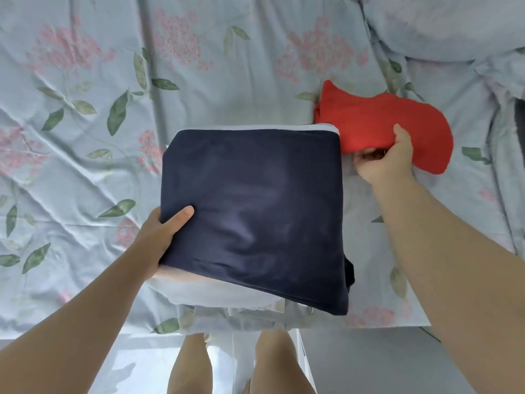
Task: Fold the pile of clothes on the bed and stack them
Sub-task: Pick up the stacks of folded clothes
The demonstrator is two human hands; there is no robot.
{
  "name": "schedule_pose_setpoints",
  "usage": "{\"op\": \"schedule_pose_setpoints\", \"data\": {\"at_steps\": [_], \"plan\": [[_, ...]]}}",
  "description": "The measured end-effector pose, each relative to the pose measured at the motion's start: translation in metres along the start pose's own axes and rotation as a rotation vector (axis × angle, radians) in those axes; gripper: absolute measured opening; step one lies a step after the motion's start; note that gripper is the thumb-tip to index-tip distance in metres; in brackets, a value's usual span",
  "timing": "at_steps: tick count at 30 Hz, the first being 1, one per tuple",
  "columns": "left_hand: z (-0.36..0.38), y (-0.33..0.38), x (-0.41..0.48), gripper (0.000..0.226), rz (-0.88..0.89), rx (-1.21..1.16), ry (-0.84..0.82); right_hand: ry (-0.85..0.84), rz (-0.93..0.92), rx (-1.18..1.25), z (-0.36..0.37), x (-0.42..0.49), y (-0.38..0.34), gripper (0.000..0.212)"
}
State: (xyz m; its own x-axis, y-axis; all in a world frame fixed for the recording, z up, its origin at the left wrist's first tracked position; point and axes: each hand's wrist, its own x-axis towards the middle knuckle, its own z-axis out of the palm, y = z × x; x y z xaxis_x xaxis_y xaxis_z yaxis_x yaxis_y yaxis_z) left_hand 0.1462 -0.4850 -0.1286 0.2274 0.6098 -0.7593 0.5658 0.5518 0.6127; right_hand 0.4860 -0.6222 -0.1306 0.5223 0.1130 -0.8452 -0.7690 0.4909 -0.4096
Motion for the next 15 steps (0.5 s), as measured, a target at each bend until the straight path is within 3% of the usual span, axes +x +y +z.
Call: {"op": "schedule_pose_setpoints", "data": {"at_steps": [11, 15], "plan": [[-0.004, 0.022, -0.014, 0.038, -0.009, 0.053, -0.083, -0.513, -0.184, 0.238, 0.103, -0.175, -0.022, 0.016], [-0.01, 0.021, -0.012, 0.043, -0.006, 0.079, -0.132, -0.58, -0.206, 0.162, 0.104, -0.23, -0.001, 0.015]]}}
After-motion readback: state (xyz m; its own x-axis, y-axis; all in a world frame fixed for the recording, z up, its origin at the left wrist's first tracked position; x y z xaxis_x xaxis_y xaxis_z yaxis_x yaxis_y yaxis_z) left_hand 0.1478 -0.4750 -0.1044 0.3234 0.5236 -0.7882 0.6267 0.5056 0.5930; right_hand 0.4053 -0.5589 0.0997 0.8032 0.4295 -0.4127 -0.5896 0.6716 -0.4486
